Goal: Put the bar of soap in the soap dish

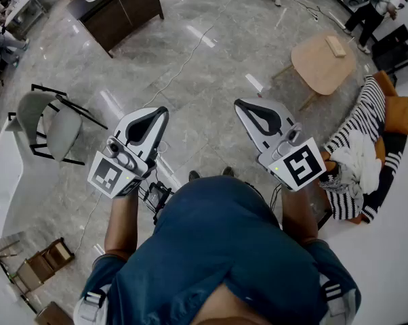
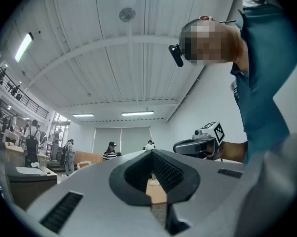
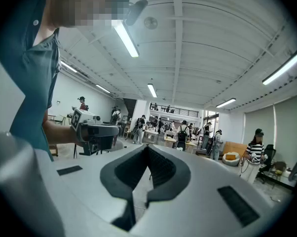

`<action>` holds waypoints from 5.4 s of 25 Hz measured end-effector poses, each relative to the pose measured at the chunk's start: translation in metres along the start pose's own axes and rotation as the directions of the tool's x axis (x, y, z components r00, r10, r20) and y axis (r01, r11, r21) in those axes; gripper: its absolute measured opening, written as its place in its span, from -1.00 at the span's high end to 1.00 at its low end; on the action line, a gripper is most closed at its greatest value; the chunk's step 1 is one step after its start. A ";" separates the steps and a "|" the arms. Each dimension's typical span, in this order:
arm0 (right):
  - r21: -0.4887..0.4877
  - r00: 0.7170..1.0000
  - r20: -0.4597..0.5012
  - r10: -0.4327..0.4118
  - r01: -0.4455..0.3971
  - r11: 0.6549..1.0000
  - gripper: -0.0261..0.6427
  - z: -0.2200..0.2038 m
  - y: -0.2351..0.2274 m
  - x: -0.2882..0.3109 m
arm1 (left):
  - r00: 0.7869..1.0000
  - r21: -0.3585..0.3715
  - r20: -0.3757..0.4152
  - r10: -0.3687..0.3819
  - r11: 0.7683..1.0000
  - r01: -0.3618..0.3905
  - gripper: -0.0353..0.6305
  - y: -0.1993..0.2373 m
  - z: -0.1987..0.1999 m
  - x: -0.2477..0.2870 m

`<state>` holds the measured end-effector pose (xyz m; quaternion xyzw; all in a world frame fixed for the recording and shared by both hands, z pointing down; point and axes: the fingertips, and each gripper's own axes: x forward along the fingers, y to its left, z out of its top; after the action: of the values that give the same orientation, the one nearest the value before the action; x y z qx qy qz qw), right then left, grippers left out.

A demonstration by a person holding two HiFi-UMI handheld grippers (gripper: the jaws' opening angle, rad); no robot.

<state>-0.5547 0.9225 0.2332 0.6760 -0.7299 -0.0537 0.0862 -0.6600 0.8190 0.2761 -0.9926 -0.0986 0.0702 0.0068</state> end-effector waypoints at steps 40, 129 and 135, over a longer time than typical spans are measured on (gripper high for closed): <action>0.045 0.999 0.035 -0.019 0.018 0.999 0.88 -0.034 -0.098 0.026 | 0.999 -0.031 0.000 -0.037 0.999 0.037 0.88 0.042 0.000 0.115; 0.067 0.994 0.039 0.106 -0.109 0.992 0.88 -0.117 -0.511 0.423 | 0.995 -0.025 0.007 0.098 0.995 -0.097 0.88 0.530 -0.068 0.410; 0.076 0.992 0.025 0.123 -0.125 0.989 0.88 -0.126 -0.533 0.451 | 0.994 -0.043 -0.003 0.108 0.993 -0.108 0.88 0.561 -0.078 0.424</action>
<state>-0.0403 0.4351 0.2771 0.6316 -0.7728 -0.0268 0.0557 -0.1283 0.3519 0.2795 -0.9964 -0.0463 0.0681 -0.0182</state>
